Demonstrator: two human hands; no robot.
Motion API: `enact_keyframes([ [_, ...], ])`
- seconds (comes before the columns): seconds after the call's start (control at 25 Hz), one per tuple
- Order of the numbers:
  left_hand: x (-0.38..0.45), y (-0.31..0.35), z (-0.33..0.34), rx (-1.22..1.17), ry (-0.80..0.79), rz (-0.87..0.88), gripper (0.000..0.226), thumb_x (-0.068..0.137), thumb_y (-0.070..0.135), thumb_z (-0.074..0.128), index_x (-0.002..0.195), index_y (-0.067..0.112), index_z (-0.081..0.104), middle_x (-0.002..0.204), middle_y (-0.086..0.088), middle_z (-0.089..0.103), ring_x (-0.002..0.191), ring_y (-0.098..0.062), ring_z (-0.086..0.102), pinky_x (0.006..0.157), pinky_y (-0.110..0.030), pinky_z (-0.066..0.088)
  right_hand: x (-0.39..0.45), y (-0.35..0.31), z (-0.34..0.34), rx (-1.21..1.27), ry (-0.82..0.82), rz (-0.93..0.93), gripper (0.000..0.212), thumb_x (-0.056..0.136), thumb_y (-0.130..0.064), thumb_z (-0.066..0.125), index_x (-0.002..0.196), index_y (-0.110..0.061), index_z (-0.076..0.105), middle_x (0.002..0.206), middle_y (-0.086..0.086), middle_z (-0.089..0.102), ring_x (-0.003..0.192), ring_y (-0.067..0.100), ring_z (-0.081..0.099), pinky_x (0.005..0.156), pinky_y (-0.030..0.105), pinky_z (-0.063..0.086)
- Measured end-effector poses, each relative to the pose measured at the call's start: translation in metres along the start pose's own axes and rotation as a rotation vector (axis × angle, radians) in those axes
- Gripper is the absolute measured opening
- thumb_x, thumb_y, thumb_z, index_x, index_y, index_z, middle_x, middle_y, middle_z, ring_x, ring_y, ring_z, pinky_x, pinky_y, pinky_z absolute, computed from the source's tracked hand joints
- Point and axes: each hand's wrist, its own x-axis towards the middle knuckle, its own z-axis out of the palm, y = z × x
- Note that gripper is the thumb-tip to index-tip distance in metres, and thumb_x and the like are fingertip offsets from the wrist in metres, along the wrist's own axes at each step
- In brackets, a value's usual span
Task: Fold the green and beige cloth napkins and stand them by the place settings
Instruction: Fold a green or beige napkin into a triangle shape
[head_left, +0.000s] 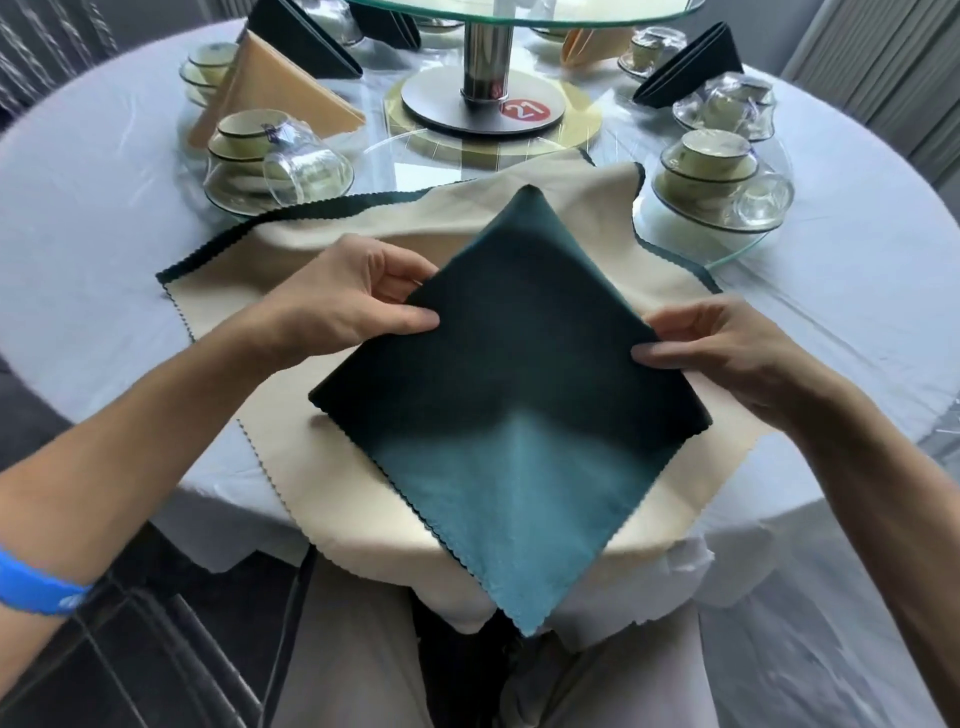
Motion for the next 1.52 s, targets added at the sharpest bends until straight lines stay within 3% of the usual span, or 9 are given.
enact_keyframes([
  [0.16, -0.048, 0.002, 0.015, 0.235, 0.01, 0.343, 0.022, 0.079, 0.004, 0.077, 0.097, 0.015, 0.076, 0.098, 0.011, 0.076, 0.089, 0.001, 0.07, 0.084, -0.014, 0.052, -0.041, 0.006, -0.002, 0.003, -0.077, -0.098, 0.034, 0.077, 0.018, 0.065, 0.094, -0.008, 0.078, 0.095, 0.014, 0.075, 0.086, 0.019, 0.071, 0.078, 0.023, 0.055],
  [0.32, -0.071, -0.044, 0.012, 0.617, -0.02, 0.518, 0.024, 0.082, 0.009, 0.069, 0.103, 0.017, 0.078, 0.113, 0.008, 0.072, 0.109, -0.008, 0.066, 0.093, -0.03, 0.052, -0.069, 0.037, 0.006, -0.358, -0.051, -0.355, 0.016, 0.085, 0.001, 0.068, 0.091, -0.011, 0.077, 0.105, -0.004, 0.075, 0.112, 0.012, 0.065, 0.098, 0.023, 0.047],
  [0.4, -0.078, -0.063, 0.005, 0.636, 0.02, 0.496, 0.024, 0.085, 0.016, 0.064, 0.105, 0.017, 0.077, 0.119, 0.004, 0.07, 0.113, -0.012, 0.065, 0.094, -0.038, 0.052, -0.073, 0.053, 0.008, -0.525, 0.001, -0.509, 0.013, 0.087, -0.02, 0.067, 0.091, -0.014, 0.077, 0.11, -0.009, 0.073, 0.118, 0.01, 0.061, 0.102, 0.026, 0.046],
  [0.68, -0.085, -0.069, -0.006, 0.631, 0.047, 0.367, 0.025, 0.085, 0.029, 0.06, 0.097, 0.02, 0.079, 0.113, 0.003, 0.071, 0.102, -0.014, 0.067, 0.085, -0.037, 0.053, -0.068, 0.04, 0.015, -0.674, 0.099, -0.448, 0.018, 0.075, -0.009, 0.065, 0.083, -0.02, 0.076, 0.11, -0.012, 0.07, 0.104, 0.004, 0.064, 0.089, 0.035, 0.05],
  [0.8, -0.081, -0.052, -0.001, 0.671, -0.038, 0.276, 0.032, 0.083, 0.037, 0.054, 0.102, 0.026, 0.078, 0.114, 0.014, 0.069, 0.103, -0.008, 0.062, 0.09, -0.028, 0.046, -0.062, 0.026, 0.047, -0.767, 0.1, -0.494, 0.021, 0.084, -0.026, 0.067, 0.104, -0.02, 0.072, 0.117, -0.008, 0.069, 0.107, 0.009, 0.063, 0.093, 0.035, 0.049],
  [0.96, -0.051, -0.034, 0.041, 0.733, 0.025, 0.187, 0.052, 0.089, 0.057, 0.04, 0.122, 0.025, 0.065, 0.108, 0.012, 0.069, 0.099, -0.009, 0.062, 0.085, -0.019, 0.041, -0.033, 0.028, 0.089, -1.072, 0.07, -0.443, 0.044, 0.093, -0.056, 0.039, 0.119, -0.026, 0.058, 0.109, -0.006, 0.063, 0.097, 0.02, 0.057, 0.08, 0.037, 0.045],
  [1.2, -0.01, -0.036, 0.086, 0.956, 0.041, 0.141, 0.031, 0.105, 0.04, 0.033, 0.081, 0.021, 0.042, 0.084, -0.008, 0.064, 0.084, -0.033, 0.059, 0.068, -0.034, 0.025, -0.013, 0.025, 0.083, -1.031, 0.133, -0.393, 0.042, 0.101, -0.05, 0.026, 0.077, -0.02, 0.041, 0.07, 0.008, 0.059, 0.071, 0.036, 0.055, 0.06, 0.035, 0.026],
  [1.36, -0.005, -0.033, 0.089, 1.132, 0.119, 0.161, 0.034, 0.103, 0.044, 0.028, 0.084, 0.021, 0.045, 0.084, -0.005, 0.062, 0.082, -0.032, 0.059, 0.069, -0.037, 0.026, -0.004, 0.025, 0.085, -1.154, 0.24, -0.243, 0.035, 0.101, -0.05, 0.033, 0.082, -0.021, 0.042, 0.076, 0.01, 0.062, 0.076, 0.036, 0.059, 0.057, 0.036, 0.031],
  [1.52, -0.044, -0.029, 0.097, 1.098, 0.276, 0.225, 0.032, 0.093, 0.042, 0.043, 0.105, 0.021, 0.064, 0.109, 0.001, 0.061, 0.099, -0.025, 0.056, 0.083, -0.04, 0.04, -0.022, 0.026, 0.092, -1.129, 0.408, -0.432, 0.025, 0.096, -0.038, 0.046, 0.087, -0.018, 0.056, 0.088, 0.001, 0.062, 0.079, 0.028, 0.057, 0.068, 0.039, 0.043],
])
